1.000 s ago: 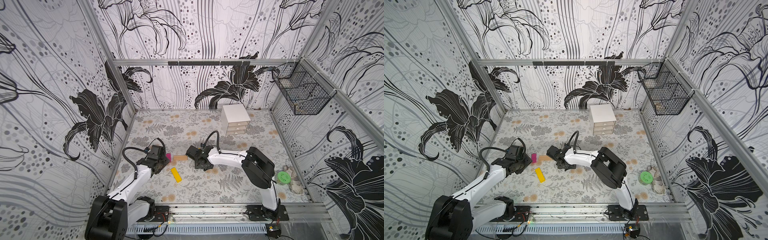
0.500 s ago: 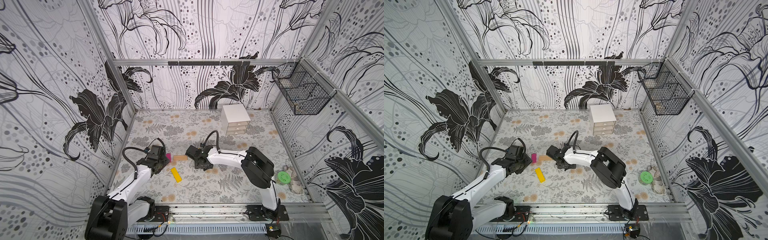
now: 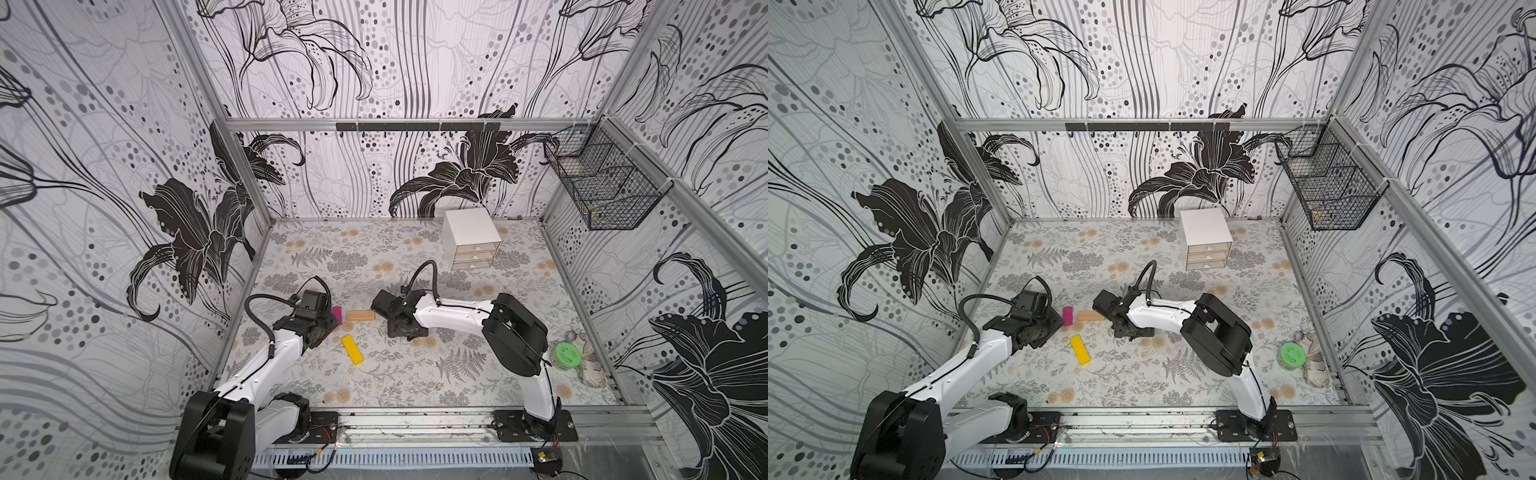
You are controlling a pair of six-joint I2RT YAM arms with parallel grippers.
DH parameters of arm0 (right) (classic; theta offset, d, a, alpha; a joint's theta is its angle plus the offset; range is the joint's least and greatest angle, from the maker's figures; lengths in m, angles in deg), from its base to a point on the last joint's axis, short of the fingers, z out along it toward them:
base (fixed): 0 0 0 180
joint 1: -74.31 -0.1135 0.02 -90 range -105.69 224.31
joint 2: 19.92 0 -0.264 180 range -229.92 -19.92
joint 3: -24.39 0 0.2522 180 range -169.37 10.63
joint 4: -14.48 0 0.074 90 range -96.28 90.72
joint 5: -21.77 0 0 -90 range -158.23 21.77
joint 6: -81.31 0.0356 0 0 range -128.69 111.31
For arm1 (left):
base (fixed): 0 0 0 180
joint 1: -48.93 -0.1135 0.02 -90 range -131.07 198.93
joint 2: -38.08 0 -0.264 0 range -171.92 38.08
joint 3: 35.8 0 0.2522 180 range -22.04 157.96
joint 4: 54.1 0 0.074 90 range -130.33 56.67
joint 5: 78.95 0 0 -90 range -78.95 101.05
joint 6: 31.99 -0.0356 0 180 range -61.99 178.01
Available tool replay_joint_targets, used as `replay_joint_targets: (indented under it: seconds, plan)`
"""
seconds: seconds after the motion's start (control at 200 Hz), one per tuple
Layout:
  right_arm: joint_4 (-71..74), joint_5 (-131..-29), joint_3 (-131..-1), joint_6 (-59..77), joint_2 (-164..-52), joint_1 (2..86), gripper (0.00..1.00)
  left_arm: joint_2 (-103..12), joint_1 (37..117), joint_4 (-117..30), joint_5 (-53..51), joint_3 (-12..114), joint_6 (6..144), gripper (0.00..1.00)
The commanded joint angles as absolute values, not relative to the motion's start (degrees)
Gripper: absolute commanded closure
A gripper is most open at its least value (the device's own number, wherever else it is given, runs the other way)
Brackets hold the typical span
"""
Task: Assemble the letter h with building blocks
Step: Assemble the building block at the center of the board.
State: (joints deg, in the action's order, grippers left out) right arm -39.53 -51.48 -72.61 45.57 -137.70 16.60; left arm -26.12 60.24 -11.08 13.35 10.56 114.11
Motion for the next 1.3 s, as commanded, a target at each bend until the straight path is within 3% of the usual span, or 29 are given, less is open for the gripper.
replay_joint_targets:
  seconds: [0.0,0.195,0.34,0.41,0.531,0.751,1.297]
  plan:
    - [-41.77,-50.93,-72.84,43.98,-136.50,16.41,0.20,-26.12,60.44,-10.86,13.69,10.66,113.35,0.44]
    - [-43.39,-49.37,-73.37,43.11,-132.74,15.21,0.13,-26.81,60.47,-11.51,13.82,10.30,113.38,0.44]
    - [-42.52,-48.29,-68.68,43.90,-126.98,14.70,0.16,-28.10,60.45,-12.68,13.34,10.04,113.63,0.44]
    - [-41.43,-47.64,-65.24,44.33,-123.33,14.71,0.23,-28.19,60.44,-13.07,13.25,9.78,113.73,0.45]
    - [-39.97,-48.16,-59.82,44.30,-118.59,14.66,0.49,-28.30,60.52,-13.34,13.25,9.59,113.60,0.44]
    - [-37.22,-50.95,-51.73,44.85,-117.48,17.66,0.76,-28.50,60.47,-14.06,13.07,8.98,113.76,0.45]
    - [-30.26,-55.58,-55.88,39.08,-127.51,21.91,0.81,-27.77,60.51,-13.96,13.07,8.33,113.62,0.45]
